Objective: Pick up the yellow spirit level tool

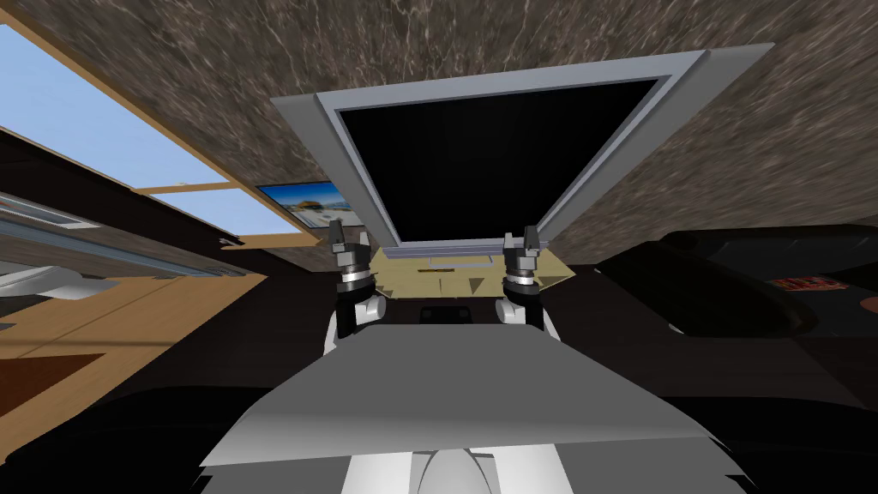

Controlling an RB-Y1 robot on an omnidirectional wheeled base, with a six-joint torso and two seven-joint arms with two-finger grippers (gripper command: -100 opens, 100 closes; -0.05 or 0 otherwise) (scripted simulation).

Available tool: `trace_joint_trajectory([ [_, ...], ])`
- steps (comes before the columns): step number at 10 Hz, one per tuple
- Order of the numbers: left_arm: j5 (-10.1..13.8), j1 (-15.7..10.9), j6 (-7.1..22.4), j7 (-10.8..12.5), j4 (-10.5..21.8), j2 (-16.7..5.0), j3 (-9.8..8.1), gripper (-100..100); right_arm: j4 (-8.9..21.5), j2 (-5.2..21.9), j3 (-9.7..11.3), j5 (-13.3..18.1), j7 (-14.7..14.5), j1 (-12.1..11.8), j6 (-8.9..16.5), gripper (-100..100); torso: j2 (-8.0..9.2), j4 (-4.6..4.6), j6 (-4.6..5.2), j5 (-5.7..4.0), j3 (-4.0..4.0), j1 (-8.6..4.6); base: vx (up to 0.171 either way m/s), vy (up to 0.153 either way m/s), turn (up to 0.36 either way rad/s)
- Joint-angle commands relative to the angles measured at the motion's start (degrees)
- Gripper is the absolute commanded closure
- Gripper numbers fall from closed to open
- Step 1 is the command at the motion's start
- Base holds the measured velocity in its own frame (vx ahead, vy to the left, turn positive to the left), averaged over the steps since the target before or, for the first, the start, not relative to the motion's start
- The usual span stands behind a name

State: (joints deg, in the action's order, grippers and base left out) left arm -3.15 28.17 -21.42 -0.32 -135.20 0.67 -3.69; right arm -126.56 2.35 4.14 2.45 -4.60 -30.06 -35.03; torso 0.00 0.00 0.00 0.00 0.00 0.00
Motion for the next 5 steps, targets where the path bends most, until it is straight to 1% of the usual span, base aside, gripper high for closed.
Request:
trace_joint_trajectory([
  [1,0.0,-0.6,1.0,0.2,0.8,-1.7,0.23,-100,0.0,0.0,0.0,0.0,0.0,0.0,0.0,0,0.00,0.00,0.00,0.00,0.00,0.00,-0.007,-0.024,-0.001],
  [3,0.1,-2.1,3.3,0.6,2.6,-4.2,0.74,-100,0.0,0.0,0.0,0.0,0.0,0.0,0.0,0,0.01,0.00,0.00,-0.04,0.00,-0.21,-0.006,-0.076,0.001],
  [5,0.3,-4.3,6.6,1.1,5.4,-6.3,1.45,-100,0.0,0.0,0.0,0.0,0.0,0.0,0.0,0,0.05,0.01,0.01,-0.08,0.02,-0.35,-0.019,-0.104,0.000],
])
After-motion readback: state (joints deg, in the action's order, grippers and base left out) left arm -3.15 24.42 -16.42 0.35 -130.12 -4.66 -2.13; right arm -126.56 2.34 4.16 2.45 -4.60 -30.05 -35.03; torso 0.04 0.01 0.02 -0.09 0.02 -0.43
